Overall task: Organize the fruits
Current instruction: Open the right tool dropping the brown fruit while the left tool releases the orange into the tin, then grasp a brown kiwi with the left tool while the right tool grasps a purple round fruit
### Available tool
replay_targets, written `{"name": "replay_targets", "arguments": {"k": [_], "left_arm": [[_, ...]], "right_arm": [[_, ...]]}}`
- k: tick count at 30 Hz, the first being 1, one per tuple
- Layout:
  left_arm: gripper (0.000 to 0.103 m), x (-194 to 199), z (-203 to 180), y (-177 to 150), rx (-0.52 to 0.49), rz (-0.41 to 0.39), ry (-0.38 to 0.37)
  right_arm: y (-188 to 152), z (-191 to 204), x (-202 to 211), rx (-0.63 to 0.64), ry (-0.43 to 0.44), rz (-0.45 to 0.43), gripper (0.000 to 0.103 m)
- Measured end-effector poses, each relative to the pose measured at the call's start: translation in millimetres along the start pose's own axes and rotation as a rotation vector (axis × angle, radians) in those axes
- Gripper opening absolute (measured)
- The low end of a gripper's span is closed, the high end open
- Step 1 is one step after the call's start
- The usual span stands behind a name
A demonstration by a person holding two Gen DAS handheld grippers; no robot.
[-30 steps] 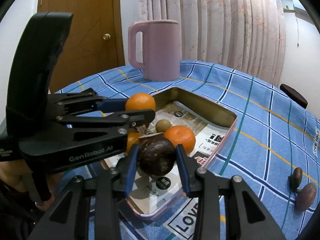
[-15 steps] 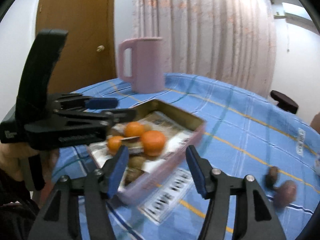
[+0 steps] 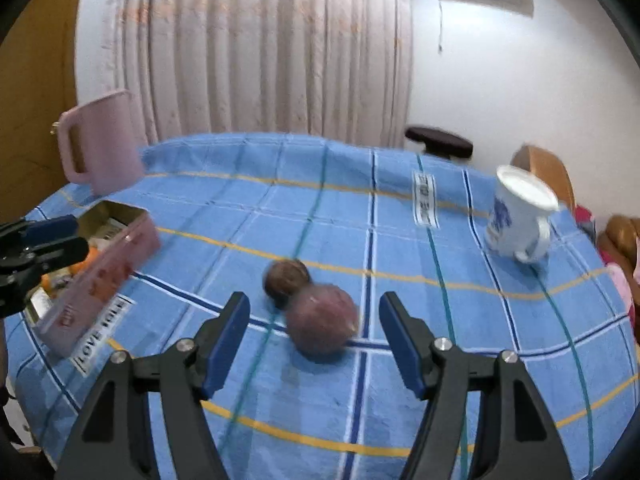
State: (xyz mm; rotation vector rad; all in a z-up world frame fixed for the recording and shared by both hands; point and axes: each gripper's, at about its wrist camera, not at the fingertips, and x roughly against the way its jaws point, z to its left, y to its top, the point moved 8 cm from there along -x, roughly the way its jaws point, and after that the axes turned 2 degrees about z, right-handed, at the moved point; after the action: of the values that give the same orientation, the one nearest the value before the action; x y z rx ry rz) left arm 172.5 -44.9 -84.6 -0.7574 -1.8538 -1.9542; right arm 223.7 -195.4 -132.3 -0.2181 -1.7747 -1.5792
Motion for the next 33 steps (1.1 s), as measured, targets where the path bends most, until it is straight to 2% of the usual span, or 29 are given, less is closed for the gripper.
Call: {"name": "replay_targets", "arguments": {"k": [6,8,9,11,15,20,26,29,33], "left_arm": [[0.051,-19,-25,2,-0.037,0.034,-0.020],[0.051,-26,-30,4,-0.040,0.044,-0.028],[0.051,-29,-32,5,-0.043,0.047,-0.027],[0.051,-35,-37,7,-0.043,0.053,-0.034],[0.051,-49,-50,9,-0.046,0.073,-0.053],[0.051,-74,-62,13,-0.025,0.108,-0.076],[0.051,-95,-70,17,0.002,0.138,-0.095],[0.051,-106,-82,16,-0.006,0.163,-0.118],[0.051,-122,-91,16,-0.004,0.201,-0.136]], "right_arm": [[-4,3,-28,-0.017,0.053,0.087,0.070],[-7,0,-40,-0.011,0.018,0.113,0.071],[-7,-2,-42,-0.010,0.005,0.119,0.069],[-8,-10,-43,-0.017,-0.028,0.121,0.057],[-11,-20,-41,-0.067,0.030,0.108,0.055],[-13,-22,-42,-0.066,0.058,0.112,0.055],[-9,-45,-22,-0.115,-0.022,0.014,0.053],[-10,-59,-19,-0.179,-0.019,-0.002,0.053],[-10,-61,-14,-0.189,-0.019,-0.021,0.053]]}}
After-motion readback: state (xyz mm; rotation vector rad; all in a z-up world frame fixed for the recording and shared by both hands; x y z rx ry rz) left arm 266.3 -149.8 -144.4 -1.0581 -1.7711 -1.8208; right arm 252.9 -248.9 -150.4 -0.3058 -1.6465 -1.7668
